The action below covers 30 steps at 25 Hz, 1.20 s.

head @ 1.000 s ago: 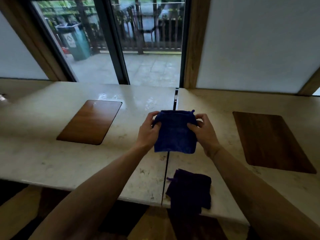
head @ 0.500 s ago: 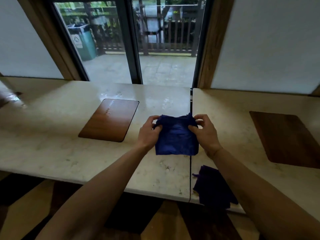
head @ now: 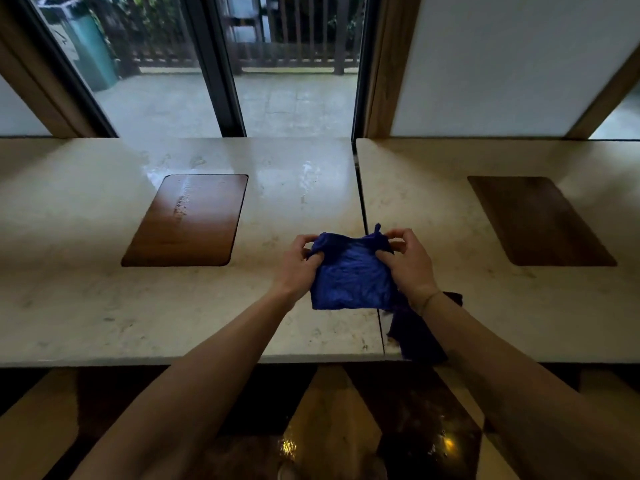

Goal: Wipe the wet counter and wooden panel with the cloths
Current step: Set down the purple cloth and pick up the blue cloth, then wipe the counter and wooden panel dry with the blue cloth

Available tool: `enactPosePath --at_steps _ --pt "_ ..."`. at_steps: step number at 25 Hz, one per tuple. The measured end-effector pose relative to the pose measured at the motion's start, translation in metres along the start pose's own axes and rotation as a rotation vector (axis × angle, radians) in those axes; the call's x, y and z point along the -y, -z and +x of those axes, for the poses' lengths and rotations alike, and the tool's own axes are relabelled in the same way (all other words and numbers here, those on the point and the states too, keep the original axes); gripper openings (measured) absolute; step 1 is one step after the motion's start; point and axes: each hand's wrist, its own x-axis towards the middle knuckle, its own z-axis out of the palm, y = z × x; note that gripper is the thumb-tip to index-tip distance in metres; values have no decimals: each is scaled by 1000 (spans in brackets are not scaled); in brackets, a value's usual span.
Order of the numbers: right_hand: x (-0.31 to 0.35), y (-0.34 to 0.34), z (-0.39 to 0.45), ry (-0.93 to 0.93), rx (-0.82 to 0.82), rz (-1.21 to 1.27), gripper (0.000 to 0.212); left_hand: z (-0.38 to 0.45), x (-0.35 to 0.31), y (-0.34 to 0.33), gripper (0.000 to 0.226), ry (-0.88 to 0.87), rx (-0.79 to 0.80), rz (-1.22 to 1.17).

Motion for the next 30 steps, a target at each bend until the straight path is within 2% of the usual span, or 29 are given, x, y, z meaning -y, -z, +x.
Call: enactPosePath --at_steps 8,12,15,16,18,20,22,24,27,30 --pt "-62 -10 -14 -79 107 -189 49 -9 72 -26 33 156 -38 140" --pt "-102 -27 -29 -134 187 -396 53 -27 115 -38 36 191 -2 236" --pt "-114 -41 -45 -103 148 -574 52 -32 127 -36 39 192 18 175" --pt "-115 -46 -50 -28 108 -699 51 -31 129 -34 40 166 29 201" --pt "-115 -58 -56 224 64 -919 46 -25 134 -28 41 71 31 341" --pt "-117 -75 -61 364 155 -969 45 -14 137 -18 40 -2 -30 493" --pt "-127 -92 -64 291 306 -1033 56 -1 141 2 37 -20 -129 614" --pt "-145 -101 -66 209 369 -1143 67 14 149 28 34 -45 -204 770" --pt "-158 -108 -63 178 337 -1203 72 36 165 73 39 -85 -234 991" --pt "-153 -117 -54 143 284 -1204 72 62 180 116 45 -6 -192 1127"
